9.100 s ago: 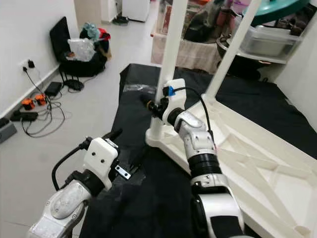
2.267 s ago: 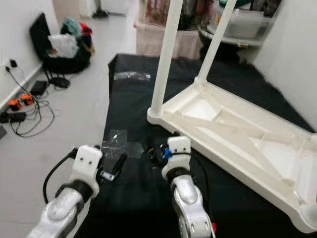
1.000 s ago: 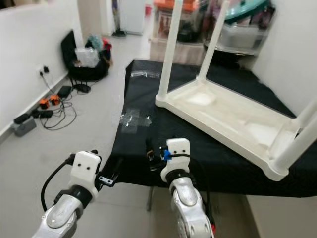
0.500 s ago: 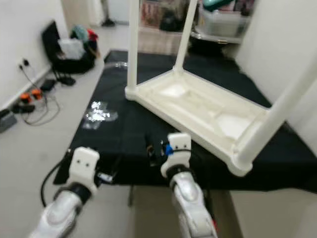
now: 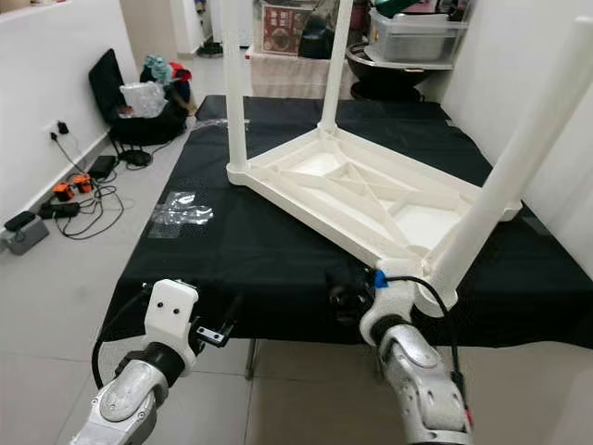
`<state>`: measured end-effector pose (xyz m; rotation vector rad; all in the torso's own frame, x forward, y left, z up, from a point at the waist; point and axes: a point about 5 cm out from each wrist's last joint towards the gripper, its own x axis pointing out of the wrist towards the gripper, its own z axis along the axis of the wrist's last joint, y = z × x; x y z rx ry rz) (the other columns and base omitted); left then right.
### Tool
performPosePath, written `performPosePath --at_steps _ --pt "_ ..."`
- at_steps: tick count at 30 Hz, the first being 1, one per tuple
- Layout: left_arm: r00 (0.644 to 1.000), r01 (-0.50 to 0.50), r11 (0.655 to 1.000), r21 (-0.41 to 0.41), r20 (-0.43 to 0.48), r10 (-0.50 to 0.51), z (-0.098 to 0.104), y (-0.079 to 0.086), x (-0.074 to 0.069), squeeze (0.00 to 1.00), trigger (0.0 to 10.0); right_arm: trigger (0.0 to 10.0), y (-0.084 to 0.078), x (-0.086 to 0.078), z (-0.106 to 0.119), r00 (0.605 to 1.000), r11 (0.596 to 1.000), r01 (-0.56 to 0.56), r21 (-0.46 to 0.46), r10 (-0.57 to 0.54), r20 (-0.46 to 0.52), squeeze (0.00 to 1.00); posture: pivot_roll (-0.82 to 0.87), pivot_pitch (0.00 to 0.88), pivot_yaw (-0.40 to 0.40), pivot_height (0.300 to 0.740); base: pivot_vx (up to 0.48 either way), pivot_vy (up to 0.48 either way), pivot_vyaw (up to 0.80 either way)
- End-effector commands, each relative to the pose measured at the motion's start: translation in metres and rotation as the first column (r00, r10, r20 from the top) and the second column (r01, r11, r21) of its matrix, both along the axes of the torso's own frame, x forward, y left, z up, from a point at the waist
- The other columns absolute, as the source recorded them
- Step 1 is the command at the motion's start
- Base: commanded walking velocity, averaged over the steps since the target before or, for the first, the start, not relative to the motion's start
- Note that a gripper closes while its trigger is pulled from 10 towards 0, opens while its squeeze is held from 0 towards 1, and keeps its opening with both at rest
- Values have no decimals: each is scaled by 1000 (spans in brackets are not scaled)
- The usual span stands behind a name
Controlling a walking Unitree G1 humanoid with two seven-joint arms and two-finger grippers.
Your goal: Building children table
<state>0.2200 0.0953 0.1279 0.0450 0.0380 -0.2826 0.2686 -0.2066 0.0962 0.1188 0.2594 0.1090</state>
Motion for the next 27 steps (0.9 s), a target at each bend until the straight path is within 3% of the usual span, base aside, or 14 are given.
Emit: performPosePath --at_steps 1,2,4,5,6,10,14,16,20,21,24,25,26,27 --pt "1000 4 1000 9 -17 -3 -4 2 1 0 10000 10000 -16 -3 -8 997 997 34 -72 -38 -62 0 19 0 -58 740 0 0 0" --pt "1000 4 1000 9 -17 -3 -4 2 1 0 10000 10000 -16 -3 -8 997 997 34 -72 -38 -62 0 19 0 -58 740 0 0 0" --pt "1000 7 1000 15 -15 -7 -4 3 2 0 10000 10000 -48 -11 -16 975 957 111 -266 -157 -156 0 16 0 -53 740 0 0 0" --pt "1000 7 1000 15 -15 -7 -4 3 2 0 10000 10000 -48 -11 -16 975 957 111 -266 -157 -156 0 16 0 -53 740 0 0 0" --pt "1000 10 1000 17 -14 -9 -4 3 2 0 10000 10000 -62 -14 -16 955 922 161 -352 -235 -178 0 13 0 -52 740 0 0 0" --pt "1000 12 1000 17 -11 -12 -4 2 2 0 10000 10000 -79 -20 -16 923 873 185 -450 -312 -225 0 13 0 -52 740 0 0 0" --pt "1000 13 1000 21 -8 -13 -3 3 2 0 10000 10000 -72 -31 -29 911 916 1 -402 -167 -377 0 13 0 -52 740 0 0 0" --pt "1000 13 1000 22 -6 -13 -3 3 2 0 10000 10000 -61 -44 -40 862 945 -174 -277 10 -506 0 10 0 -51 740 0 0 0" --pt "1000 16 1000 19 -6 -16 -3 3 2 0 10000 10000 -68 -52 -46 814 940 -203 -274 6 -581 0 8 0 -48 740 0 0 0" --pt "1000 16 1000 19 -6 -16 -3 3 2 0 10000 10000 -81 -52 -47 805 910 -180 -374 -82 -588 0 8 0 -53 740 0 0 0" --pt "1000 16 1000 19 -5 -16 -3 3 3 0 10000 10000 -93 -49 -45 805 878 -119 -463 -187 -562 0 7 0 -52 740 0 0 0" --pt "1000 17 1000 17 -2 -17 -3 3 3 0 10000 10000 -109 -43 -37 812 826 -11 -563 -321 -487 0 6 0 -51 740 0 0 0" --pt "1000 17 1000 17 -2 -17 -3 3 3 0 10000 10000 -109 -43 -37 812 826 -11 -563 -321 -487 0 6 0 -51 740 0 0 0" --pt "1000 18 1000 13 3 -19 -1 3 3 0 10000 10000 -122 -38 -27 804 763 109 -637 -444 -395 0 6 0 -51 740 0 0 0"
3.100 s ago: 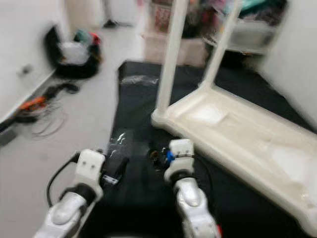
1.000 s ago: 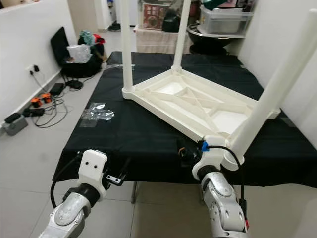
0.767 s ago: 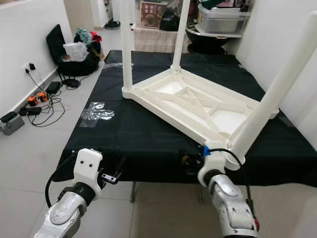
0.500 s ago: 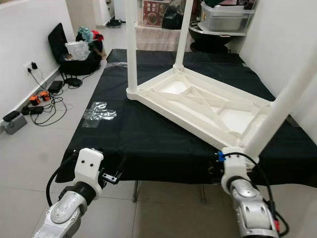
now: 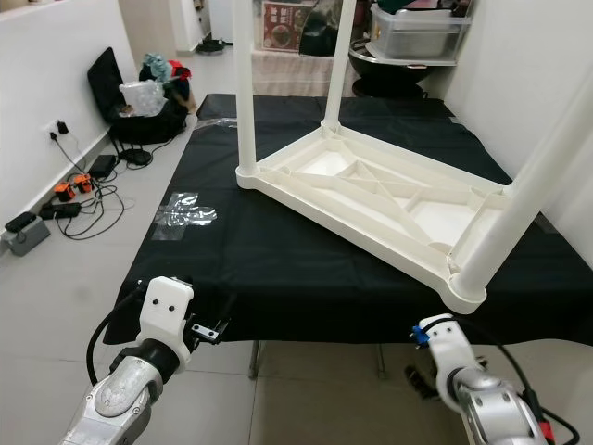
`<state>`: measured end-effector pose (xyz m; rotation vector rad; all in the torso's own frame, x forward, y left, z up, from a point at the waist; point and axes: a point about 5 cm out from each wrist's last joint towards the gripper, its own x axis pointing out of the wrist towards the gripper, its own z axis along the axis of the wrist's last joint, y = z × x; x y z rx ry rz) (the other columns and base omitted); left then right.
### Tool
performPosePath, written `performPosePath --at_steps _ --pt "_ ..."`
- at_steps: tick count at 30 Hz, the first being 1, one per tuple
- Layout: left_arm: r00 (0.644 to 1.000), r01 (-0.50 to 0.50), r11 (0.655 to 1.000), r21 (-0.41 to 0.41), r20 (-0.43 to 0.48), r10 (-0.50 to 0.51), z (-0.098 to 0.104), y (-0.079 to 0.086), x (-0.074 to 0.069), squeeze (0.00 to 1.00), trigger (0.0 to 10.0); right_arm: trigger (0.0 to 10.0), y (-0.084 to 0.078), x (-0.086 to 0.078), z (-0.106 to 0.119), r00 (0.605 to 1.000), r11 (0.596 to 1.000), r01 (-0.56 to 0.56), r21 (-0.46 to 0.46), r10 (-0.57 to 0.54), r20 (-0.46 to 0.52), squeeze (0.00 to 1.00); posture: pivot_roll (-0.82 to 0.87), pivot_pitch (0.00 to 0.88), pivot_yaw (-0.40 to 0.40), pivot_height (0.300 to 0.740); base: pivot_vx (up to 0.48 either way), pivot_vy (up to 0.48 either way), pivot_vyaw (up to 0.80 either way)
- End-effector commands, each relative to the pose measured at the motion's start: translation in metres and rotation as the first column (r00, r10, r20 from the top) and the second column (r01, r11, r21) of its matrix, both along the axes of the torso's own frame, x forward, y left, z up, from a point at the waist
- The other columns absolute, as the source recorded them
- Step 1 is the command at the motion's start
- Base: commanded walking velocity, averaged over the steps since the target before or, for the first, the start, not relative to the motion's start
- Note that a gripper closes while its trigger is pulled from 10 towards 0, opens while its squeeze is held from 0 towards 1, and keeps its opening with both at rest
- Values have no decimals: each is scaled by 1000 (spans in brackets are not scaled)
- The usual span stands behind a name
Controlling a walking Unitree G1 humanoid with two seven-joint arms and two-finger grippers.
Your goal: Building children table
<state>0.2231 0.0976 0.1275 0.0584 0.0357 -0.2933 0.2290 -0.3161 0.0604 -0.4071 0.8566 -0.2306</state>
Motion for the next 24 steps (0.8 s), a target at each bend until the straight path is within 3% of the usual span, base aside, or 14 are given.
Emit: performPosePath --at_steps 1,2,4,7,10,12,15,16,17,18,19,21,22,24 --pt "1000 8 1000 1 -1 -8 -1 0 0 0 10000 10000 -12 1 9 997 995 63 -81 -60 47 0 6 0 -51 740 0 0 0" --pt "1000 10 1000 -4 6 -10 1 0 -1 0 10000 10000 -23 5 21 982 975 159 -157 -139 131 0 6 0 -51 740 0 0 0" --pt "1000 10 1000 -4 6 -10 1 0 -1 0 10000 10000 -23 5 21 982 975 159 -157 -139 131 0 6 0 -51 740 0 0 0" --pt "1000 12 1000 -12 15 -12 3 0 -1 0 10000 10000 -35 6 35 937 926 306 -222 -250 245 0 13 0 -52 740 0 0 0" --pt "1000 13 1000 -14 19 -12 4 0 -1 0 10000 10000 -37 4 37 925 909 339 -244 -274 265 0 16 0 -57 740 0 0 0" --pt "1000 13 1000 -26 27 -12 6 0 -1 0 10000 10000 -43 -4 37 903 874 402 -274 -328 278 0 17 0 -57 740 0 0 0" --pt "1000 13 1000 -26 27 -12 6 0 -1 0 10000 10000 -43 -4 37 903 874 402 -274 -328 278 0 17 0 -57 740 0 0 0" --pt "999 14 999 -31 29 -13 6 -1 -1 0 10000 10000 -48 -8 40 869 841 468 -272 -382 314 0 16 0 -56 740 0 0 0" --pt "999 14 999 -31 29 -13 6 -1 -1 0 10000 10000 -48 -8 40 869 841 468 -272 -382 314 0 16 0 -56 740 0 0 0" --pt "999 19 999 -40 34 -18 8 -2 -1 0 10000 10000 -53 -7 48 808 798 550 -245 -436 395 0 14 0 -49 740 0 0 0" --pt "999 19 999 -40 34 -18 8 -2 -1 0 10000 10000 -53 -7 48 808 798 550 -245 -436 395 0 14 0 -49 740 0 0 0" --pt "998 36 998 -48 45 -34 11 -5 0 0 10000 10000 -55 10 73 636 752 656 -65 -505 583 0 15 0 -40 740 0 0 0" --pt "998 42 998 -49 49 -40 12 -6 0 0 10000 10000 -54 18 81 575 743 669 5 -522 630 0 15 0 -40 740 0 0 0" --pt "998 42 998 -49 49 -40 12 -6 0 0 10000 10000 -54 18 81 575 743 669 5 -522 630 0 15 0 -40 740 0 0 0"
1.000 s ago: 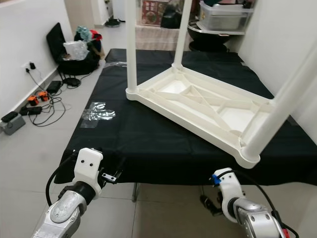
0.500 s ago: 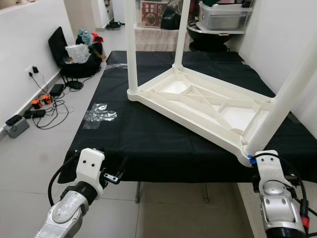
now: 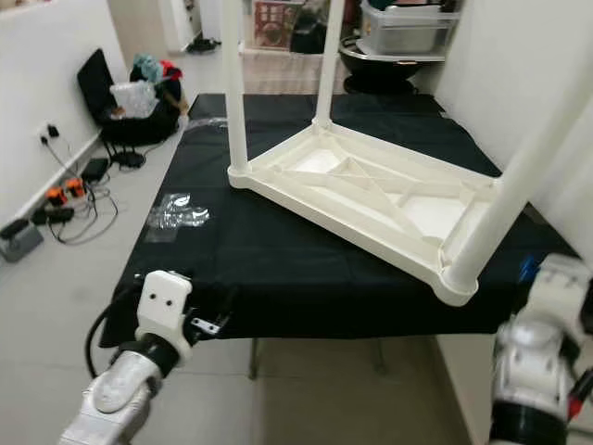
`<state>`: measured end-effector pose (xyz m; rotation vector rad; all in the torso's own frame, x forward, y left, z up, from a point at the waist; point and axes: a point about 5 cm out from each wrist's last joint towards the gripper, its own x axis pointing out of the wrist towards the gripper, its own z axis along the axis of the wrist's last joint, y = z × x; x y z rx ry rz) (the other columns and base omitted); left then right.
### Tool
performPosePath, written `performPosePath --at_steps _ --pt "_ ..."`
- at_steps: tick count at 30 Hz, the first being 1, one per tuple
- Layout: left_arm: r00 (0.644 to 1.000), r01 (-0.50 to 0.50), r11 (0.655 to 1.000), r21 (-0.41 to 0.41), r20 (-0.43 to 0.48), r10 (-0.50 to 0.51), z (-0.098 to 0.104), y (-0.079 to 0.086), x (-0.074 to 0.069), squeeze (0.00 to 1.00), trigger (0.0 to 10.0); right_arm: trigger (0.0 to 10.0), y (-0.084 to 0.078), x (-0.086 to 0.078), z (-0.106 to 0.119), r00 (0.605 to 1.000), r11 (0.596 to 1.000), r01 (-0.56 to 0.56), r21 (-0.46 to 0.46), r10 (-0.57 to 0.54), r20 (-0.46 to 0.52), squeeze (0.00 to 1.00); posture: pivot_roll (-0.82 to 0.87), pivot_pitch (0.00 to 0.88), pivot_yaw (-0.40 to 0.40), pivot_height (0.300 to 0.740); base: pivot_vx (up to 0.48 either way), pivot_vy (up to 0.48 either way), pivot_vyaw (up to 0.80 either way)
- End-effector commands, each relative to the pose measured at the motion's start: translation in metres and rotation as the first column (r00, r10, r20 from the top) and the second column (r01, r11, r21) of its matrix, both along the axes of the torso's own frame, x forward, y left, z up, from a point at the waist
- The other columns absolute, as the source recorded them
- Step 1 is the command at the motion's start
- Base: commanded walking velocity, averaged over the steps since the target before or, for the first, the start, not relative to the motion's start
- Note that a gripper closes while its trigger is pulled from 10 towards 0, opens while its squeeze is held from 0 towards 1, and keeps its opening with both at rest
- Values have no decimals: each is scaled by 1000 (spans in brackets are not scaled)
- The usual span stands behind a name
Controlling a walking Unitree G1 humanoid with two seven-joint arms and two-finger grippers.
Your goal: Building children table
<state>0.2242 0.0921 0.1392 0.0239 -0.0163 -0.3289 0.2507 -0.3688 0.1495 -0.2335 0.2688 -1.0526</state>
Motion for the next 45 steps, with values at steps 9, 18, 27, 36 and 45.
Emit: performPosePath --at_steps 9,18,27,36,45 --pt "999 47 998 -34 29 -46 8 -7 -4 0 10000 10000 11 70 50 893 948 -303 100 245 378 0 31 0 -43 740 0 0 0" --pt "996 78 997 -28 50 -76 11 -13 -4 0 10000 10000 24 90 51 809 870 -485 90 407 424 0 27 0 -50 740 0 0 0" --pt "992 114 993 -30 54 -112 12 -20 -4 0 10000 10000 116 87 39 760 792 -603 95 534 371 0 18 0 -44 740 0 0 0" --pt "989 137 990 -16 65 -136 12 -24 -3 0 10000 10000 294 55 91 98 128 -992 -9 803 587 0 22 0 -52 740 0 0 0" --pt "985 162 987 -19 70 -160 13 -29 -5 0 10000 10000 235 87 70 344 399 -917 -9 804 485 0 20 0 -58 740 0 0 0"
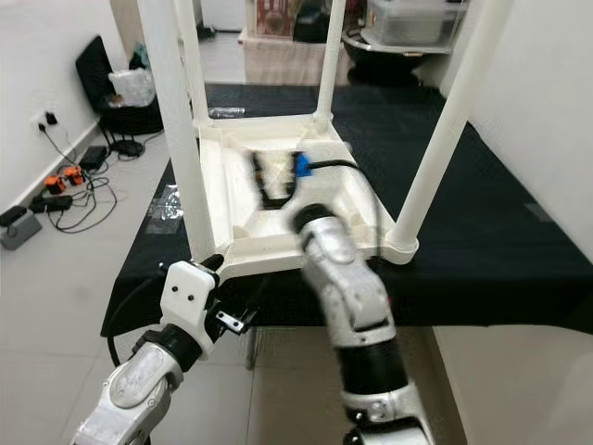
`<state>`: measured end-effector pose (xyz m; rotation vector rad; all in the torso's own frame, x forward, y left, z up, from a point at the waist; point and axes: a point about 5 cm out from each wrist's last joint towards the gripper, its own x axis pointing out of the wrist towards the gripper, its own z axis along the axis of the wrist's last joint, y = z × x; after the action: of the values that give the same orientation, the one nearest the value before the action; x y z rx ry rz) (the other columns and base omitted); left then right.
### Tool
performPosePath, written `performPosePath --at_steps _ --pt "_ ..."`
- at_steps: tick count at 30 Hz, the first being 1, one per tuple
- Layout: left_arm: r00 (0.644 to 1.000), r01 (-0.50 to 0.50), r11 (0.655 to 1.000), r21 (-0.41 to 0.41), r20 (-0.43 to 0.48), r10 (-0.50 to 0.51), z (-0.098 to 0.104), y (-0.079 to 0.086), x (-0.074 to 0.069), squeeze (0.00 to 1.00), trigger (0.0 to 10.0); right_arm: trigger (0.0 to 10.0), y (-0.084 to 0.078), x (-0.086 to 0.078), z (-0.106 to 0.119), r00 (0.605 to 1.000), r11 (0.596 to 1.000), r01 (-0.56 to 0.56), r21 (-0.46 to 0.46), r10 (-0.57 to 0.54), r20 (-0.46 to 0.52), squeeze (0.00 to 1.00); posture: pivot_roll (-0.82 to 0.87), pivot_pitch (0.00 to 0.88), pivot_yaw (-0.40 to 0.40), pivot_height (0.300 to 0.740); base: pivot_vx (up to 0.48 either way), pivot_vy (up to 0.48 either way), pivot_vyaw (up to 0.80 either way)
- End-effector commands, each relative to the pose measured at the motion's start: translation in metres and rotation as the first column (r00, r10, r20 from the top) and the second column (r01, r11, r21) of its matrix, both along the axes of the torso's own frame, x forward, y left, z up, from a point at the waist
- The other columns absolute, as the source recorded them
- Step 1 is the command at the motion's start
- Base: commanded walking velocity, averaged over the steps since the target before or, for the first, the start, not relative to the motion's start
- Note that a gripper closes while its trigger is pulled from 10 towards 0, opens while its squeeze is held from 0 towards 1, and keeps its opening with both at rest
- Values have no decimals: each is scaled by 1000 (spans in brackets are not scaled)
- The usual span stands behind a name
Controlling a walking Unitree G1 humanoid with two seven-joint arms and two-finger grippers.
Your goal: Building children table
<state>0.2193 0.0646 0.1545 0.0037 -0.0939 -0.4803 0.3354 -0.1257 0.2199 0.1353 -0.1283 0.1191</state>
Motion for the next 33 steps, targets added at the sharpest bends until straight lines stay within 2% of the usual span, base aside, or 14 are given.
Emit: performPosePath --at_steps 1,2,5,7,10,12,14,17,20,23,24,26,29,33 --pt "1000 13 1000 9 -3 -13 -2 -2 0 0 10000 10000 -19 3 -4 998 998 66 -23 -66 -2 0 18 0 -57 740 0 0 0" --pt "1000 14 1000 10 -3 -14 -2 -2 0 0 10000 10000 -24 1 -11 997 997 66 -43 -67 -27 0 18 0 -56 740 0 0 0" --pt "1000 14 1000 10 -3 -14 -2 -2 0 0 10000 10000 -24 1 -11 997 997 66 -43 -67 -27 0 18 0 -56 740 0 0 0" --pt "1000 8 1000 16 0 -8 -2 -1 2 0 10000 10000 -37 -8 -28 994 989 73 -131 -84 -77 0 20 0 -57 740 0 0 0" --pt "1000 -2 1000 22 6 2 -1 0 4 0 10000 10000 -43 -13 -38 990 987 71 -143 -88 -115 0 20 0 -55 740 0 0 0" --pt "999 -27 999 36 20 27 1 4 8 0 10000 10000 -52 -22 -54 983 983 48 -175 -78 -169 0 19 0 -55 740 0 0 0" --pt "998 -30 999 38 52 28 8 9 14 0 10000 10000 -60 -25 -66 981 973 50 -223 -90 -172 0 19 0 -56 740 0 0 0" --pt "998 -43 999 26 56 41 11 14 18 0 10000 10000 -64 -25 -71 977 974 59 -218 -101 -188 0 19 0 -56 740 0 0 0" --pt "996 -46 998 54 81 41 14 26 28 0 10000 10000 -67 -27 -71 976 978 68 -198 -106 -190 0 24 0 -57 740 0 0 0" --pt "996 -26 998 54 84 21 16 29 33 0 10000 10000 -68 -29 -71 976 977 69 -202 -108 -189 0 19 0 -52 740 0 0 0" --pt "996 36 998 46 78 -40 18 29 40 0 10000 10000 -70 -32 -70 976 975 73 -208 -113 -185 0 17 0 -51 740 0 0 0" --pt "987 151 988 20 58 -152 18 18 43 0 10000 10000 -68 -34 -66 979 978 81 -191 -114 -170 0 8 0 -40 740 0 0 0" --pt "965 256 966 19 47 -257 17 4 44 0 10000 10000 -66 -33 -61 982 981 87 -174 -113 -149 0 5 0 -42 740 0 0 0" --pt "920 392 920 -16 35 -391 17 -20 46 0 10000 10000 -61 -33 -55 986 983 79 -168 -101 -129 0 2 0 -37 740 0 0 0"
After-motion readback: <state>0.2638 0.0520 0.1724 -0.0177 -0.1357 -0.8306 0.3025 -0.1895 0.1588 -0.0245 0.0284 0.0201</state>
